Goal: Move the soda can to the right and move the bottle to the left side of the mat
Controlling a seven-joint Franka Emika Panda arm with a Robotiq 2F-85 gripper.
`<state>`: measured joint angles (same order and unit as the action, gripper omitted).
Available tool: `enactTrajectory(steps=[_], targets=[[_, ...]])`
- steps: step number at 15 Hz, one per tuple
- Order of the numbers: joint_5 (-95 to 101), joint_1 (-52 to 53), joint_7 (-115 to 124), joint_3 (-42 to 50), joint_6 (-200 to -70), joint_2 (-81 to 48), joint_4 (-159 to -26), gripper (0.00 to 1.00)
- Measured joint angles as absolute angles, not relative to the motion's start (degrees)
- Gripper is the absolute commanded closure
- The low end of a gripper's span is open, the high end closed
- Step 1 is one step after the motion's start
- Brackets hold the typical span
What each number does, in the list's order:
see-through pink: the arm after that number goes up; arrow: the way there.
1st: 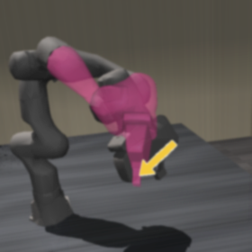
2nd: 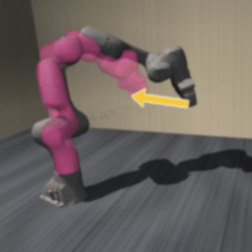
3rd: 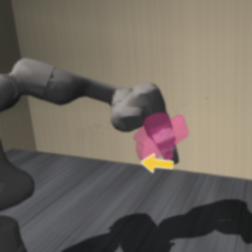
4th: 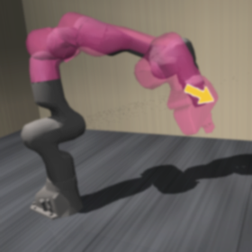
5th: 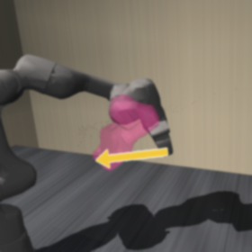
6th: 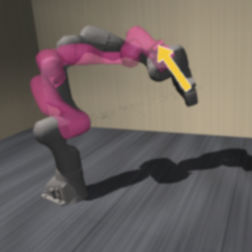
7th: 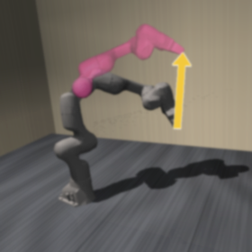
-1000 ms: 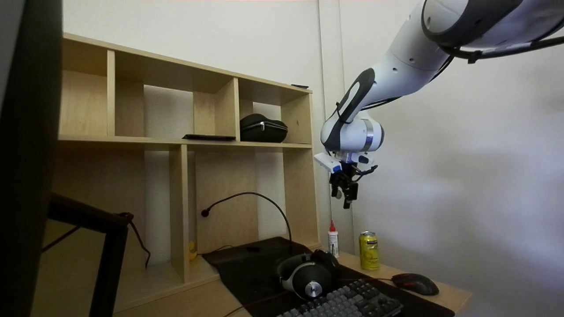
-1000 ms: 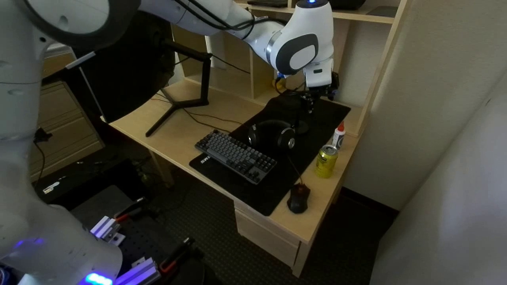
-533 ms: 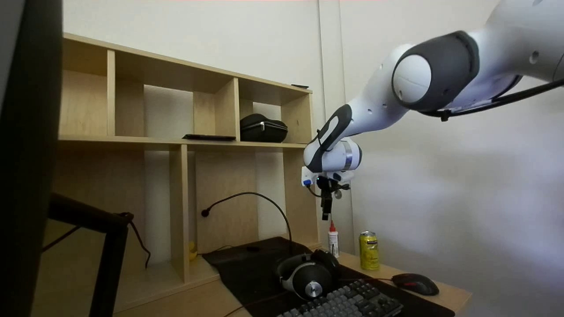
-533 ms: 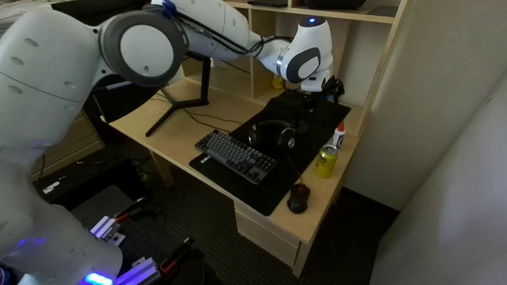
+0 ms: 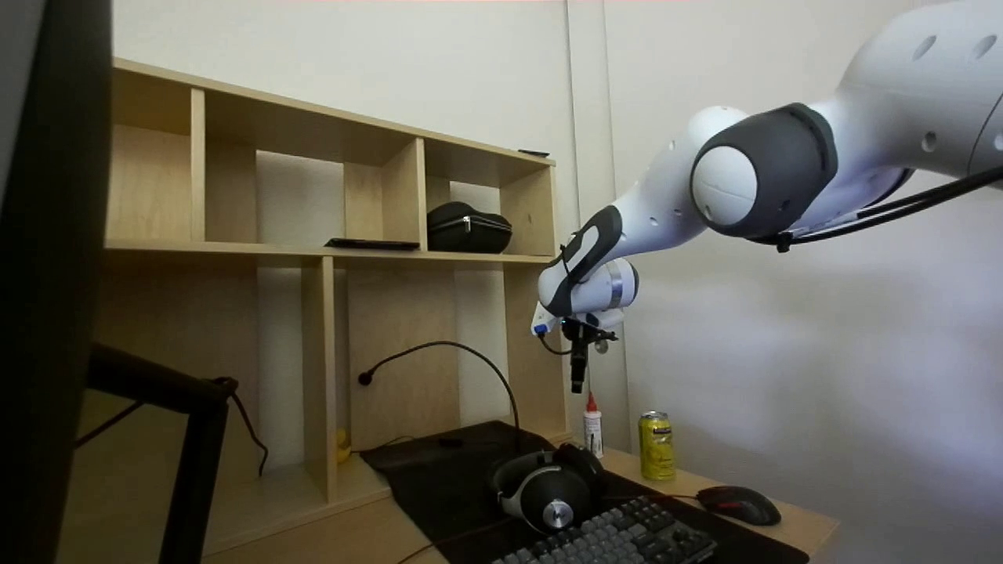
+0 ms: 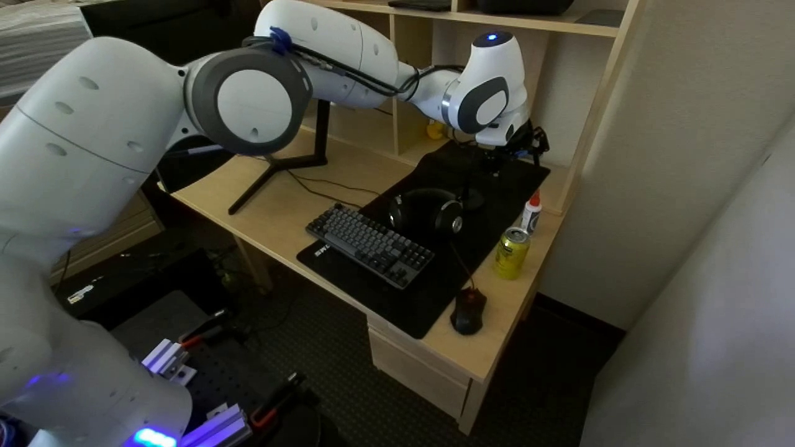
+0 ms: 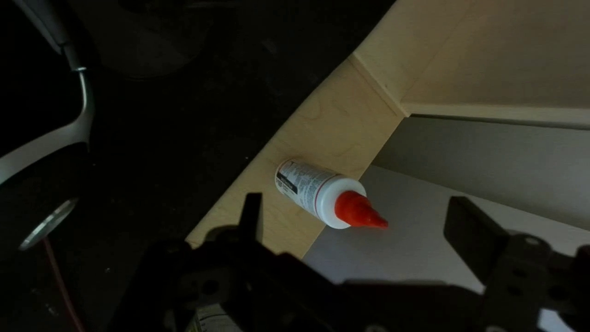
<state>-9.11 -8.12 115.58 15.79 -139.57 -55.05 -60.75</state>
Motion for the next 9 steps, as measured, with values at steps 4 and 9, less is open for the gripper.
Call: enactTrajectory(steps=[4,9], targets=[[-9.5,-11.4,122.4,16.0,-138.8,-59.6,-52.8,0.0],[-12.8,-17.5,125.7,13.8,-129.4,-65.1,-42.3,0.0]])
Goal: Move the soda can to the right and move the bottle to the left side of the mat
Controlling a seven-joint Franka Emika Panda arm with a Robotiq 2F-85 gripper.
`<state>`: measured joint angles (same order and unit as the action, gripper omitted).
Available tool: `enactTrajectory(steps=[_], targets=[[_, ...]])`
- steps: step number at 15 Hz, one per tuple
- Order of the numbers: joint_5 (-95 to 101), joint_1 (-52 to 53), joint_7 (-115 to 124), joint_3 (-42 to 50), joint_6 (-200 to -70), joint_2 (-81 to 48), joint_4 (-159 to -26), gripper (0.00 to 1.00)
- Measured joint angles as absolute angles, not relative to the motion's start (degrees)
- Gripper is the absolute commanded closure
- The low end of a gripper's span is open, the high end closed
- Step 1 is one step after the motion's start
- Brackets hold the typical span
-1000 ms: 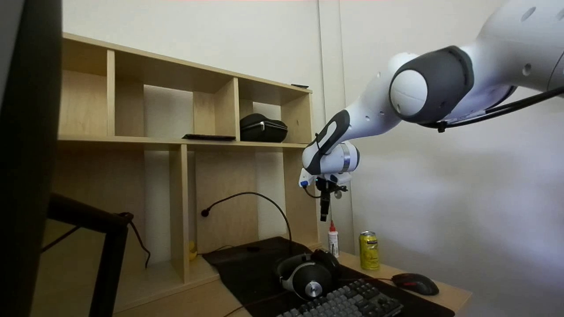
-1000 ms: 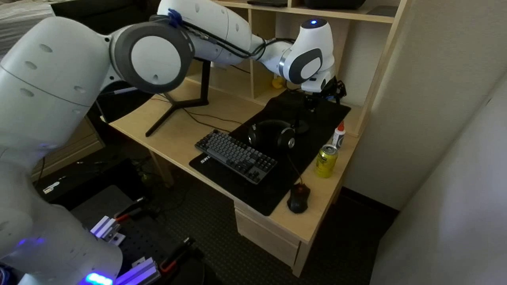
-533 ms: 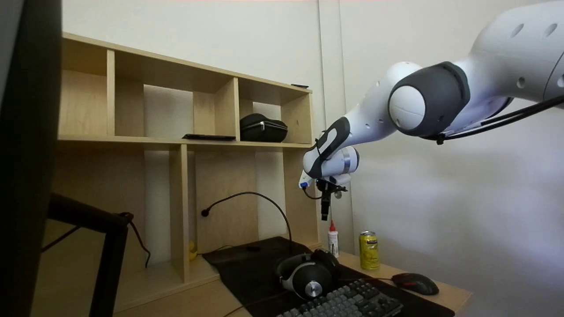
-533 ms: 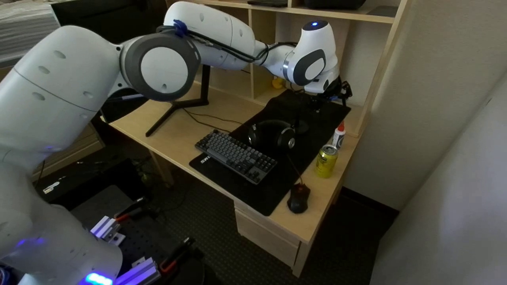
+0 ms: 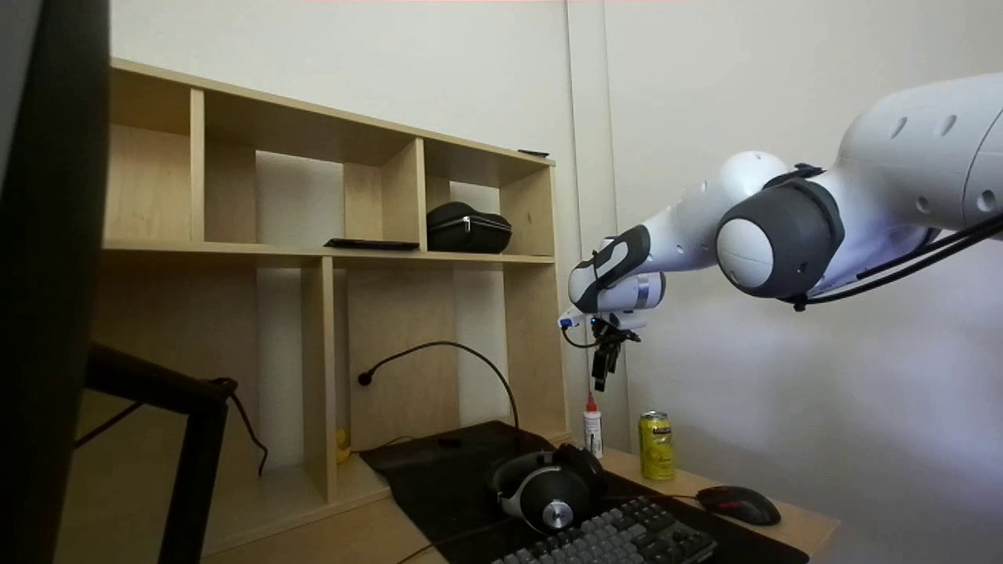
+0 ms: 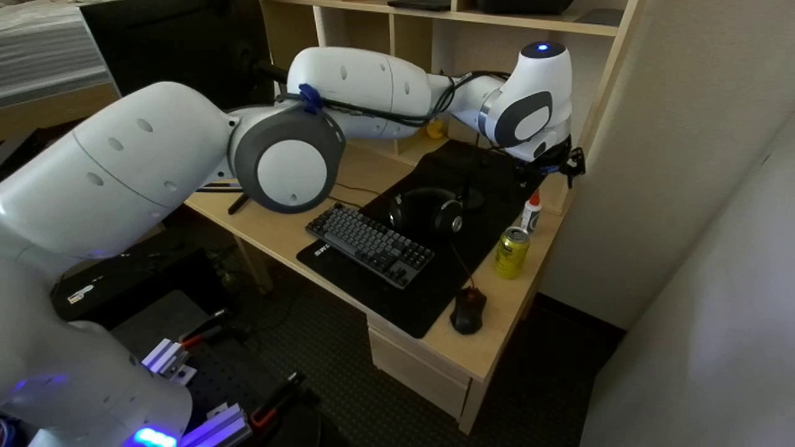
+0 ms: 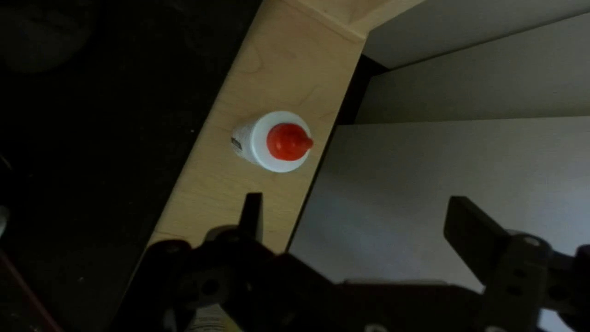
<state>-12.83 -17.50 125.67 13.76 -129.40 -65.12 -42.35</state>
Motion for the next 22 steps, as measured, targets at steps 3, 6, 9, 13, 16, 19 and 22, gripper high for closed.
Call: enactTrajectory(steps=[3,6,9,13,16,19,22], targets=[[-16.2,-20.7,125.7,10.0,-122.9,-67.4,-37.6,0.0],[-16.7,-21.5,125.9,9.1,-121.9,-68.2,-36.1,0.0],[-16.5,-21.1,126.0,9.1,-122.0,-68.3,-36.4,0.0],[-16.7,-19.5,129.8,8.9,-125.0,-70.4,-36.4,0.0],[-16.7,-18.6,133.5,8.8,-129.0,-72.9,-36.4,0.0],[-16.6,-18.2,137.2,8.9,-132.9,-75.2,-36.3,0.0],[-16.5,-17.9,140.4,9.0,-135.3,-76.5,-36.2,0.0]])
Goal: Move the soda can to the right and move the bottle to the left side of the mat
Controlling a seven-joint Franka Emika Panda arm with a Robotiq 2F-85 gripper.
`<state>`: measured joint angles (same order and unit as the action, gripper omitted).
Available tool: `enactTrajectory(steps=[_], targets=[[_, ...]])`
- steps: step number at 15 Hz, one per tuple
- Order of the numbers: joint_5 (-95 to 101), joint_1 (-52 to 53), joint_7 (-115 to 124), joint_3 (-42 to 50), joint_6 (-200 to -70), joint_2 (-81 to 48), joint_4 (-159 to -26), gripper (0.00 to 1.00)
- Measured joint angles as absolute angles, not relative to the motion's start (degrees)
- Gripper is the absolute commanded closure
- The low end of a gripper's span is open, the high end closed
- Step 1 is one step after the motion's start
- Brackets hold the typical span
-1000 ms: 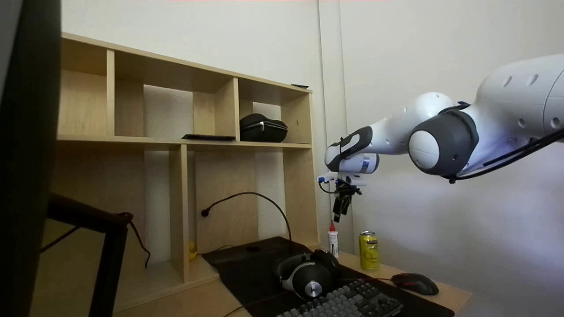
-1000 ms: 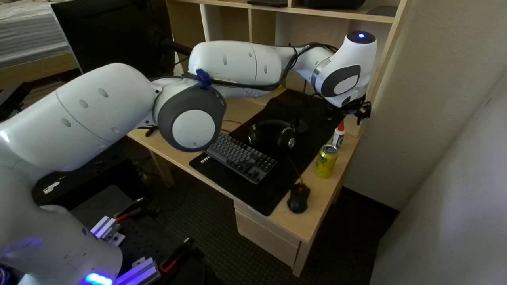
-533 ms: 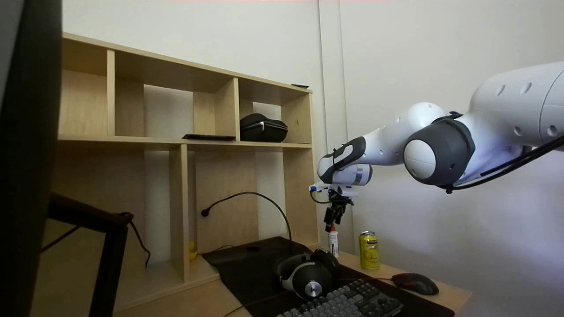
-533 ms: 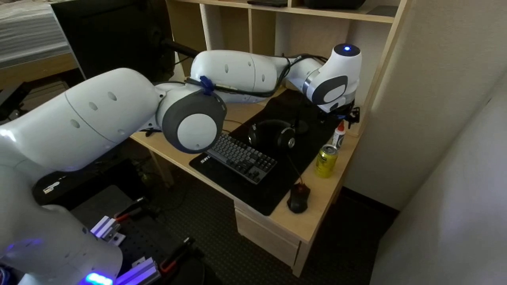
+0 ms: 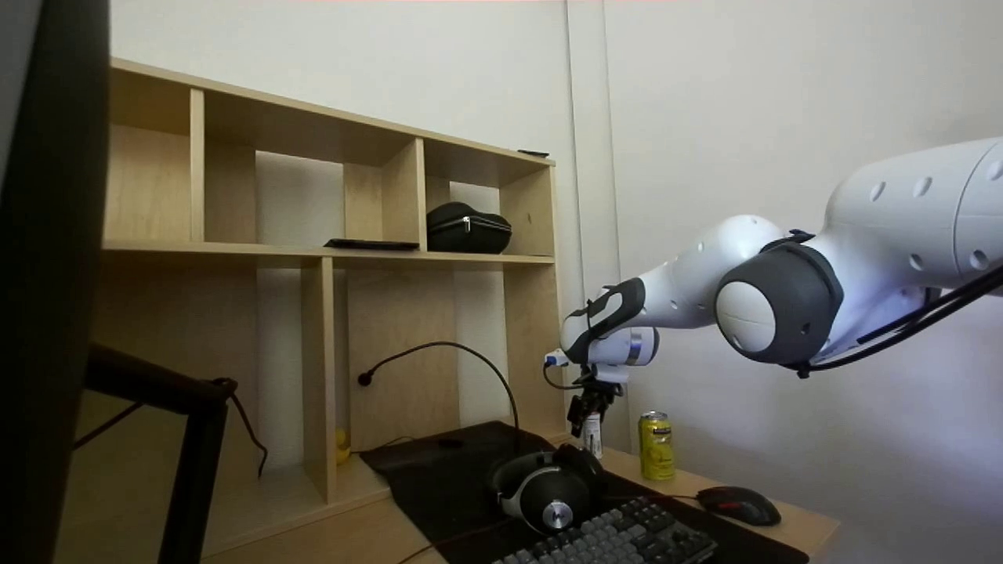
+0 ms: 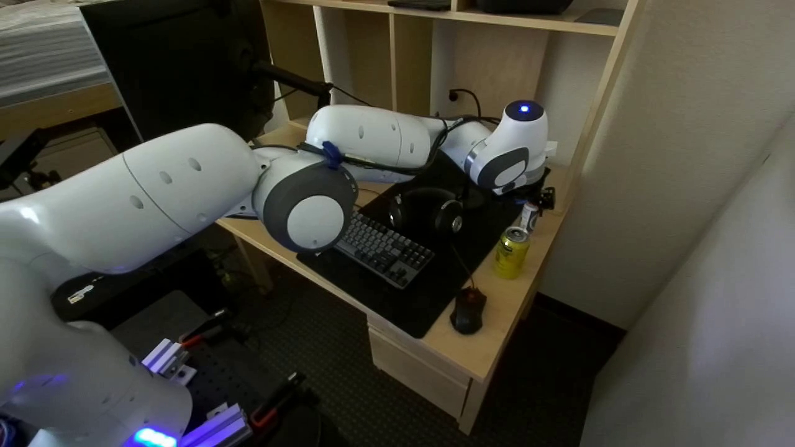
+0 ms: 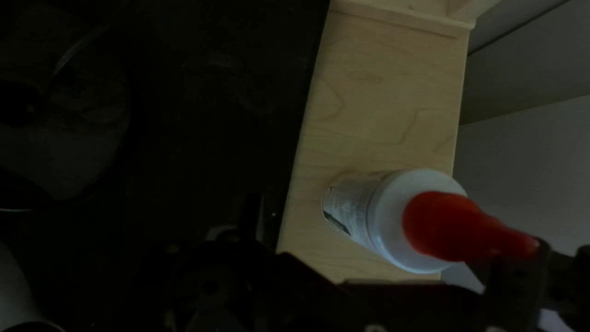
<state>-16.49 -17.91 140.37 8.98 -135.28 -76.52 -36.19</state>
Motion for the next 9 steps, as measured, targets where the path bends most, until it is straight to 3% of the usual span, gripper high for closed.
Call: enactTrajectory(steps=[9], targets=[[-15.0,-18.0,149.4,9.4,-138.1,-77.2,-35.6,0.0]])
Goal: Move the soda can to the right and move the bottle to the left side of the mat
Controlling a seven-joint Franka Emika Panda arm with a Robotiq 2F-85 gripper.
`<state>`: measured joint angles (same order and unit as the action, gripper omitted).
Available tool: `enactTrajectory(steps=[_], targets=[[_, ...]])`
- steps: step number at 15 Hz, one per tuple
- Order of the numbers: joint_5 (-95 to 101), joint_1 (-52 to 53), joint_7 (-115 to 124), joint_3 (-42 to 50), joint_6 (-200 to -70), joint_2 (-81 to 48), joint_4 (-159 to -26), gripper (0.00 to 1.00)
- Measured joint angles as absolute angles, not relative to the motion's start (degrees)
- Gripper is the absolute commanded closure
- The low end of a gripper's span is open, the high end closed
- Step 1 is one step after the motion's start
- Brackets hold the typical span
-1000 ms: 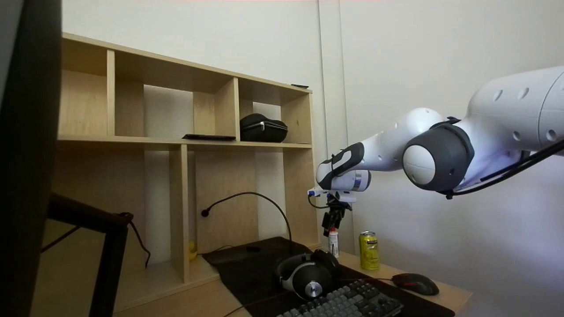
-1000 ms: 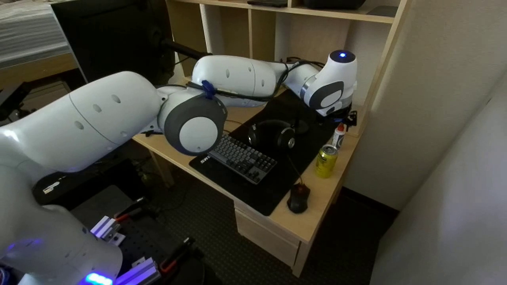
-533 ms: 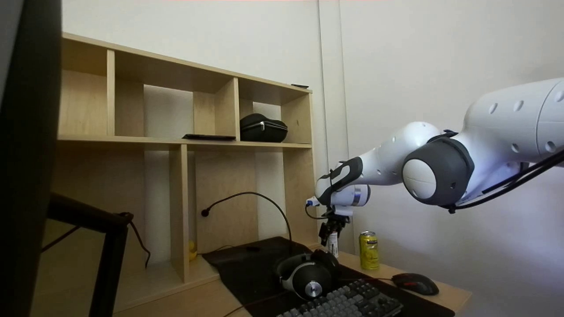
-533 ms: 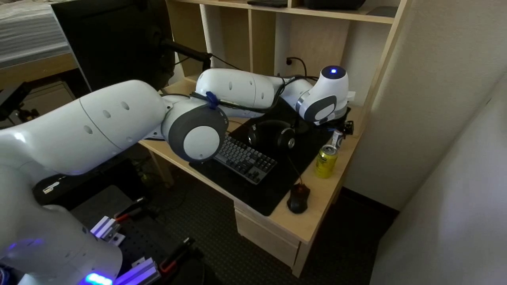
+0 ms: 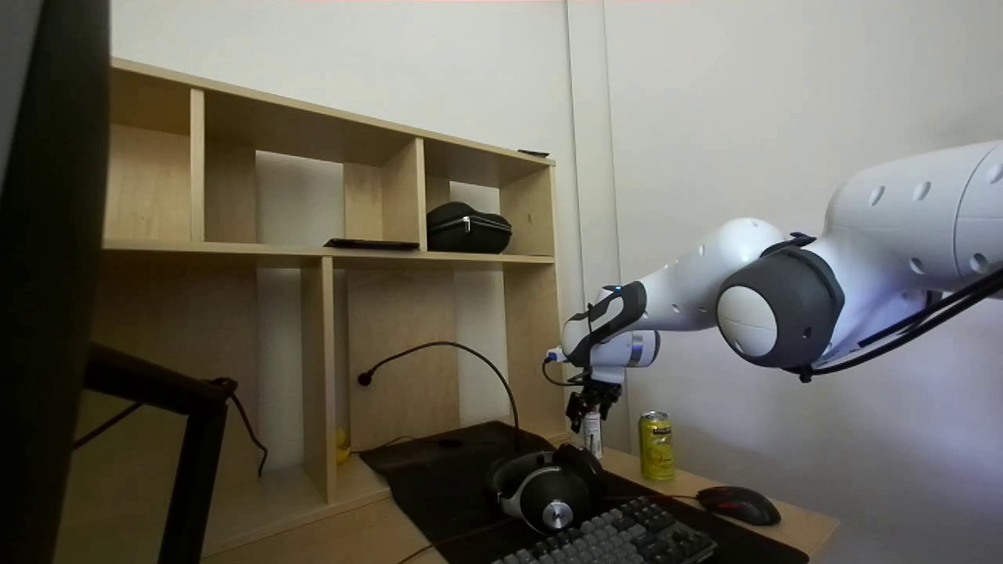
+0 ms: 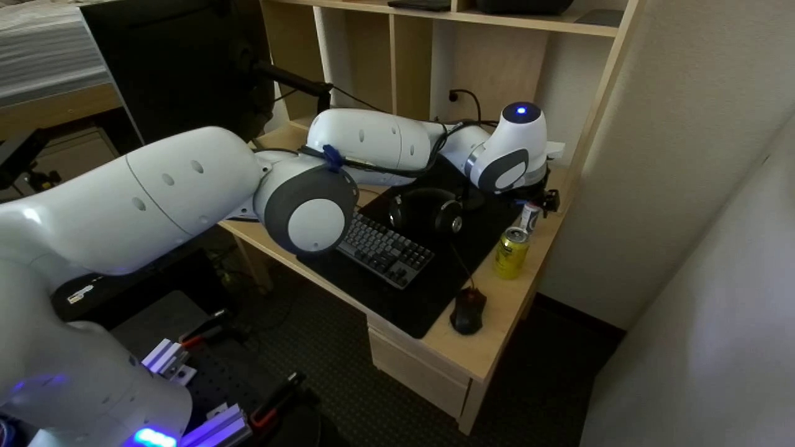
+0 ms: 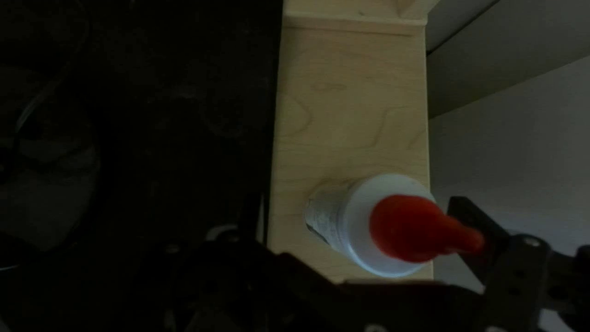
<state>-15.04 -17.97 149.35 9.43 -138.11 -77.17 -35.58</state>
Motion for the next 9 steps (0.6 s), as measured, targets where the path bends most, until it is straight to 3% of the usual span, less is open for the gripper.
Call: enactTrajectory(steps=[9], targets=[[-15.1,-17.9,149.3,9.4,-138.2,-77.2,-35.7,0.0]])
